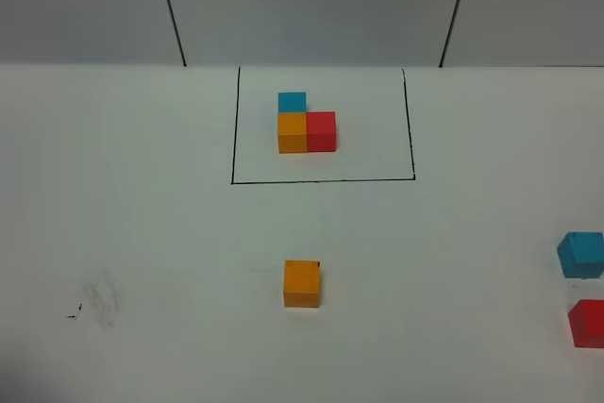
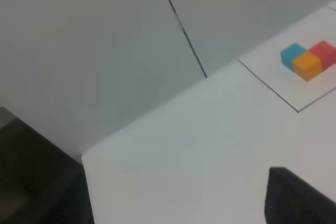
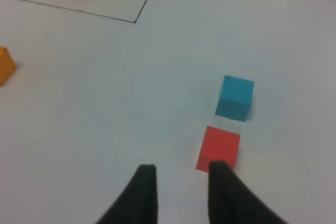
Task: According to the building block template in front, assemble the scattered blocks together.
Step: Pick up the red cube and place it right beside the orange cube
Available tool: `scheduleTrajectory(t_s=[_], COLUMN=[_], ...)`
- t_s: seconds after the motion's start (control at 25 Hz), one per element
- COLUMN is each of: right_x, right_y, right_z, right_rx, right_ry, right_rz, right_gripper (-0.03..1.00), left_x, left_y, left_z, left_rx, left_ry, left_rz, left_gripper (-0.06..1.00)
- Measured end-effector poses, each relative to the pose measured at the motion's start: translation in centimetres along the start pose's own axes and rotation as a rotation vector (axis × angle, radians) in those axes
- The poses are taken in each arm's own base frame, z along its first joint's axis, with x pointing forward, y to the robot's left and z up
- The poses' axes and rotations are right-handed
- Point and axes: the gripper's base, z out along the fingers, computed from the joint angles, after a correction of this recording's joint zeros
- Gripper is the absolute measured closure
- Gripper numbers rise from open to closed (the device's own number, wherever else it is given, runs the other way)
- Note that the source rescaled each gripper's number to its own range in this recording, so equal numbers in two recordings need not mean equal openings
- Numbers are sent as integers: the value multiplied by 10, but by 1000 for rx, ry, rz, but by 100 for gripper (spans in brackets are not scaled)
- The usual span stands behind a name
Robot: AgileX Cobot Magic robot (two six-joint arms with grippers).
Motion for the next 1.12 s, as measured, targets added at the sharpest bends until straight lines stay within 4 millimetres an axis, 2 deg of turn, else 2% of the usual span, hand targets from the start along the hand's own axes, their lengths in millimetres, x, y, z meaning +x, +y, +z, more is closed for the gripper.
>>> scheduleTrajectory(t_s=[0.2, 0.36, 0.56, 0.88, 1.12], right_x=[0, 0, 0, 0, 0], right_y=[0, 0, 0, 0, 0], right_z=[0, 0, 0, 0, 0], right_rx=[0, 0, -1, -1, -2], right_ry=[0, 0, 0, 0, 0], right_rz=[0, 0, 0, 0, 1], right_gripper=[97, 97, 97, 97, 97], left_x=[29, 53, 80, 122, 136], left_y=[-25, -49, -72, -100, -111], left_z=[11, 15, 11, -1, 17], left_rx=[-1, 31, -9, -184, -208], left_ry=[142, 216, 120, 51, 160], left_rz=[-50, -193, -386, -523, -596], left_gripper=[43, 44, 44, 44, 44])
